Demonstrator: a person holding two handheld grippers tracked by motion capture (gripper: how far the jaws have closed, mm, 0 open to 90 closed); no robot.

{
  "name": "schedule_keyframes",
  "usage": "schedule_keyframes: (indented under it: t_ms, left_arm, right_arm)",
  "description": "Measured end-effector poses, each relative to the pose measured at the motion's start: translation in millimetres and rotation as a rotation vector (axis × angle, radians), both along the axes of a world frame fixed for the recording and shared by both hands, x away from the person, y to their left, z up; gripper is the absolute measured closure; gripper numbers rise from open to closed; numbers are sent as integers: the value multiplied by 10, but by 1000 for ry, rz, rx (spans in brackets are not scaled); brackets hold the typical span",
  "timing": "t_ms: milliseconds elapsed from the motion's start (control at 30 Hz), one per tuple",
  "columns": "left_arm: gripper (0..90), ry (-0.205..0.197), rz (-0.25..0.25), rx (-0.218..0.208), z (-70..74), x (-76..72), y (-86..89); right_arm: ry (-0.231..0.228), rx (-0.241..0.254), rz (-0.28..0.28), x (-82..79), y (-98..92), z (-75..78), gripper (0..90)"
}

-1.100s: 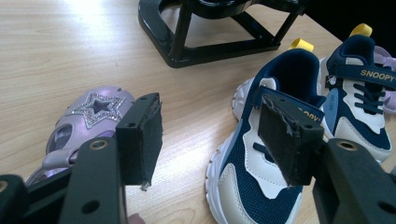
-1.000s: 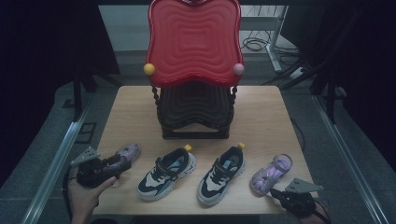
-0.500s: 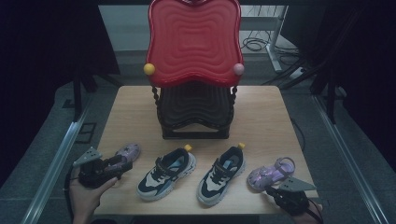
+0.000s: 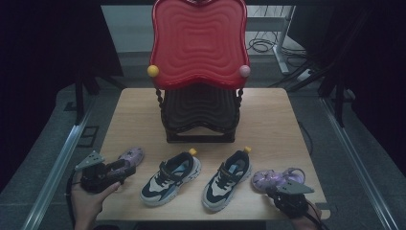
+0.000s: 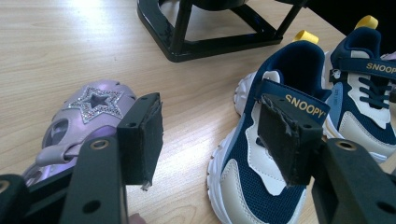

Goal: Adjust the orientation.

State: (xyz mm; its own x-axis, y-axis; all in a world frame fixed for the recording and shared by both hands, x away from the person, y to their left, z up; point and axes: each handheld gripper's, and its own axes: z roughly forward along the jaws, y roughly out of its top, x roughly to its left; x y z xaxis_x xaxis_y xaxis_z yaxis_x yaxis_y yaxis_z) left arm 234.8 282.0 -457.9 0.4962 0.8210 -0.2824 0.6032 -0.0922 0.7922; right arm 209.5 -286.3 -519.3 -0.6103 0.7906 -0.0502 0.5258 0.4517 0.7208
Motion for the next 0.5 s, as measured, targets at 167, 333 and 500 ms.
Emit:
schedule_keyframes:
  t_ms: [167,333,500]
  left_arm:
    - [403,4,-5,1,-1,3,-5]
    - [401,9,-2,3,-8,6,-3]
    - [401,6,2,4,6,-6,-2]
  right_arm:
    - [-7,-32,-34,27,82,-14,899]
    - [-8,-28,-61,51,111,-14,898]
    - [-14,-34,-92,87,172,-10,899]
